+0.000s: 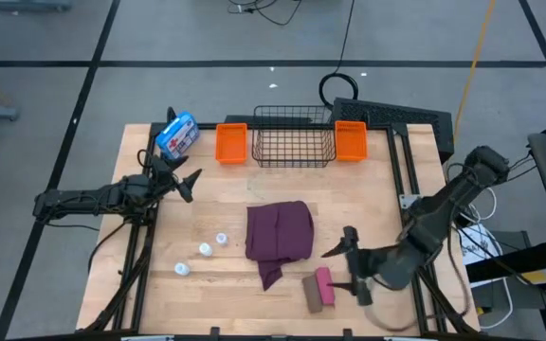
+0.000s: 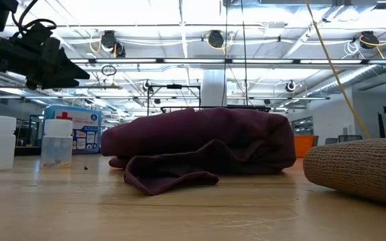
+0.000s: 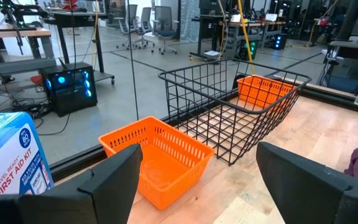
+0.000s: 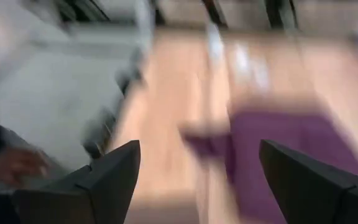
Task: Pick & place medical supplies in basket/bin
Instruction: Put the black bandage into the right orange bin, then put the pink bandage into the right orange bin
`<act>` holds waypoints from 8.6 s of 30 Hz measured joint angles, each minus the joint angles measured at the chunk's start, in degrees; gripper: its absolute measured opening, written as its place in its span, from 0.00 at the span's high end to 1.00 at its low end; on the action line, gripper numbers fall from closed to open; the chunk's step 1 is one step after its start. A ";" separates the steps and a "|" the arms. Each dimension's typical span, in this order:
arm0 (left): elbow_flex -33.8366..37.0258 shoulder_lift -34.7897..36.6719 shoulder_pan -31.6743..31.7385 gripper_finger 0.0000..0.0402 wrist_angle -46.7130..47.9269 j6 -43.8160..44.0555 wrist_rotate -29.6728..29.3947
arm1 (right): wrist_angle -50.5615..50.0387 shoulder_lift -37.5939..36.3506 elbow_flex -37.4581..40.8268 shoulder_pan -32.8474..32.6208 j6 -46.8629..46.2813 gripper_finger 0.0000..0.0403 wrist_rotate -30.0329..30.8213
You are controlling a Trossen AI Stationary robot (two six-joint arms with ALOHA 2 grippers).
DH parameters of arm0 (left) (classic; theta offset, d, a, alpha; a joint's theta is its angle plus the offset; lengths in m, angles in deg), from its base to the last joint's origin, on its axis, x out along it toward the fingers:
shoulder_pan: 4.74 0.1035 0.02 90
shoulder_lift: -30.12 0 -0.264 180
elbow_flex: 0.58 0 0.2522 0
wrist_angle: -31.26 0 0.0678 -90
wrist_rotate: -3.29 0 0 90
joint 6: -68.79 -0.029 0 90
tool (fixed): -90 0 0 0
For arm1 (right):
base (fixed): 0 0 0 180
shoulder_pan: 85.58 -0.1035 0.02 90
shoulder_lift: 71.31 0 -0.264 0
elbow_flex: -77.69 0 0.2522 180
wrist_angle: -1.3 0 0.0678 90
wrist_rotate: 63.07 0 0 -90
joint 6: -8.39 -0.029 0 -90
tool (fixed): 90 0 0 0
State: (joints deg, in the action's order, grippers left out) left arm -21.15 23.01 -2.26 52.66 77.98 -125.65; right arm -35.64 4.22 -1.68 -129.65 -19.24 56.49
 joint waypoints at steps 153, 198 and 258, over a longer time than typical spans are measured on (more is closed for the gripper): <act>0.00 0.02 0.01 0.19 -0.38 -0.01 0.00 | 3.57 5.95 15.37 97.35 5.90 0.69 -21.95; 0.00 0.02 0.00 0.19 -0.35 0.00 0.00 | 13.51 -2.13 15.41 91.29 9.52 0.49 -32.59; 0.00 0.00 0.00 0.19 -0.28 -0.02 0.00 | 63.95 17.73 10.20 0.61 12.35 0.51 -9.80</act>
State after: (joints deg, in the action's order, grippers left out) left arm -21.15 23.01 -2.26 52.38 77.95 -125.65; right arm 28.30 21.95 8.53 -129.04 -6.90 46.69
